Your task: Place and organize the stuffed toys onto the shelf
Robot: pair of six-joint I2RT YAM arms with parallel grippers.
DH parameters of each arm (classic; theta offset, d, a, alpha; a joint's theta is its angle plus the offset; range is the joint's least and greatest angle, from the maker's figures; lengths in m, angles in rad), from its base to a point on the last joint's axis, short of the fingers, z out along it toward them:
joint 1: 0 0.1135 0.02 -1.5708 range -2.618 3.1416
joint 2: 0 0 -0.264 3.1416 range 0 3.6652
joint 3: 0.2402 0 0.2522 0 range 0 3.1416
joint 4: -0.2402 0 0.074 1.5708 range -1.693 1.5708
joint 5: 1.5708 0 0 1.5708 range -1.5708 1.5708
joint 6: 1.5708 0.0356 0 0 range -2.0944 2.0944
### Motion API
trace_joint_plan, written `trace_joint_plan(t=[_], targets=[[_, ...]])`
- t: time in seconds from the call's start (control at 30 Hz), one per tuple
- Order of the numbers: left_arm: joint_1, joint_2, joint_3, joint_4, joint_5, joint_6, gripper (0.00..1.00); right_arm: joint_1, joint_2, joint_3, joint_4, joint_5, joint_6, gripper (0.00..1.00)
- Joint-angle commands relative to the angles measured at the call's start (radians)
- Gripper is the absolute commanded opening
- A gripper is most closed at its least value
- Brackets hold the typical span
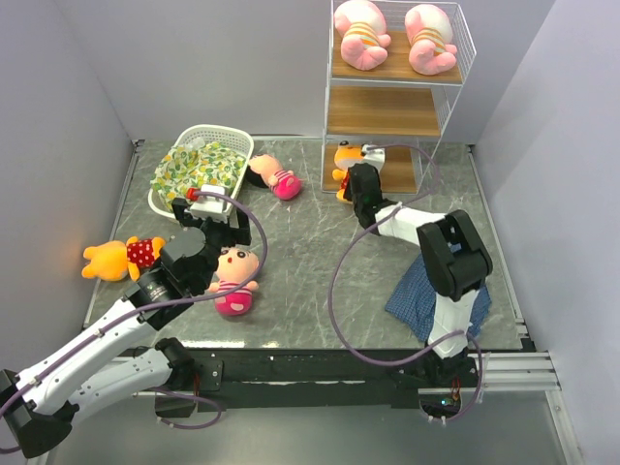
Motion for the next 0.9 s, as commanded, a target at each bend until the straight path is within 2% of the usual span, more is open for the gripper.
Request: trace_joint_plan(t=[0.0,0.07,0.23,0.3,0.37,0.47,0.53,0.57,0.67,0.73,0.8,0.87], targets=[[-0.003,-0.021,0.008,0.035,0.017,0.017,0.96,-0.021,0.025,0.084,0.127,-0.036,0.049,0.06],[-0.003,-0.015,0.015,0.024,0.019,0.014,0.96,-0.024,0.04,0.113,0.133,-0.056,0.067,0.13],[-0.002,-0.004,0.02,0.018,0.027,0.012,0.96,-0.029,0.126,0.25,-0.002,-0.035,0.098,0.16],[-0.003,-0.003,0.023,0.015,0.028,0.014,0.96,-0.029,0.137,0.294,-0.037,-0.021,0.111,0.25],[-0.003,0.002,0.026,0.012,0.027,0.012,0.96,-0.032,0.131,0.278,-0.028,-0.033,0.122,0.34],[-0.003,0.004,0.023,0.015,0.028,0.012,0.96,-0.032,0.091,0.224,0.007,-0.04,0.147,0.38],[-0.003,0.005,0.023,0.016,0.028,0.012,0.96,-0.034,0.054,0.221,-0.057,-0.026,0.202,0.41],[-0.002,0.007,0.023,0.016,0.028,0.012,0.96,-0.038,0.042,0.227,-0.107,-0.021,0.243,0.41],[-0.003,0.016,0.029,0.009,0.022,0.012,0.96,-0.04,-0.021,0.205,-0.27,-0.065,0.523,0.4],[-0.003,0.017,0.029,0.009,0.013,0.014,0.96,-0.037,-0.09,0.09,-0.227,-0.15,0.623,0.4],[-0.002,0.016,0.022,0.01,0.004,0.017,0.96,-0.037,-0.154,0.009,-0.168,-0.174,0.748,0.4],[-0.002,0.016,0.02,0.015,-0.001,0.02,0.96,-0.038,-0.172,-0.023,-0.183,-0.188,0.834,0.44]])
